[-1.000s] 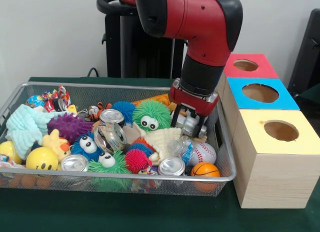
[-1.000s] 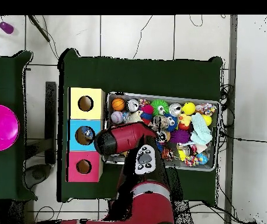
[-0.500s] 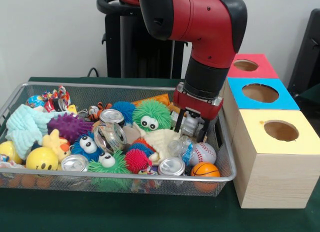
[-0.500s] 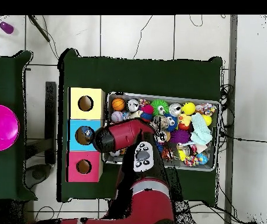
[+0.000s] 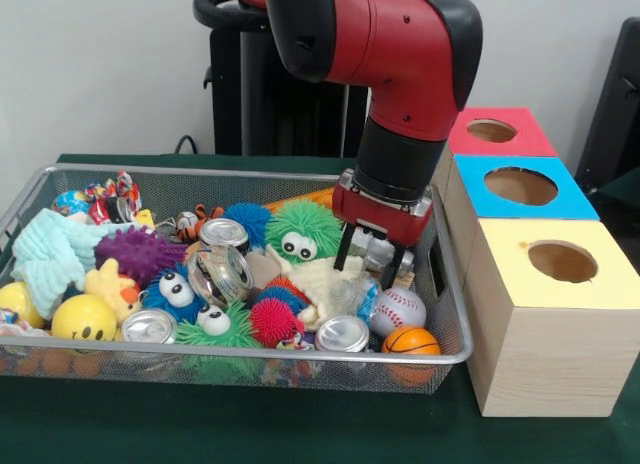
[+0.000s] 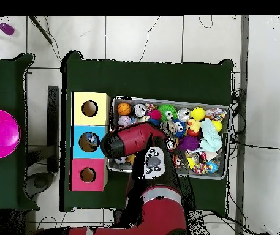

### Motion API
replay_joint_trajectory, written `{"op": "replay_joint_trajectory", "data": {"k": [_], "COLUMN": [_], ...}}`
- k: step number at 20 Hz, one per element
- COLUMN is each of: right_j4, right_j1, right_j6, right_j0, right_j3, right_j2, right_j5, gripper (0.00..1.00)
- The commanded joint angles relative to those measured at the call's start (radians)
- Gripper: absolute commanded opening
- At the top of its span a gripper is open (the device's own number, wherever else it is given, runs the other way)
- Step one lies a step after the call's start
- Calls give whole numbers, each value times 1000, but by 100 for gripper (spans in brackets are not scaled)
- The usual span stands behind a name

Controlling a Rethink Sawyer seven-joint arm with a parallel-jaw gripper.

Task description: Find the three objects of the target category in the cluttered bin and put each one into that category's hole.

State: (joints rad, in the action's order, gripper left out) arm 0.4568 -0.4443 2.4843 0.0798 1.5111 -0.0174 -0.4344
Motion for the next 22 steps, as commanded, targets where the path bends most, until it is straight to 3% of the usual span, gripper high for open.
{"op": "replay_joint_trajectory", "data": {"k": [1, 8, 10, 11, 15, 22], "right_j4": [63, 98, 114, 122, 144, 182], "right_j1": [11, 13, 6, 2, 0, -22], "right_j6": [-122, -118, -162, -184, -154, -180], "right_j0": [44, 52, 79, 93, 86, 129], "right_j3": [-127, -118, -102, -94, -98, -68], "right_j2": [115, 125, 166, 186, 177, 234], "right_j5": [79, 107, 107, 107, 116, 102], "gripper": [100, 100, 100, 0, 0, 0]}}
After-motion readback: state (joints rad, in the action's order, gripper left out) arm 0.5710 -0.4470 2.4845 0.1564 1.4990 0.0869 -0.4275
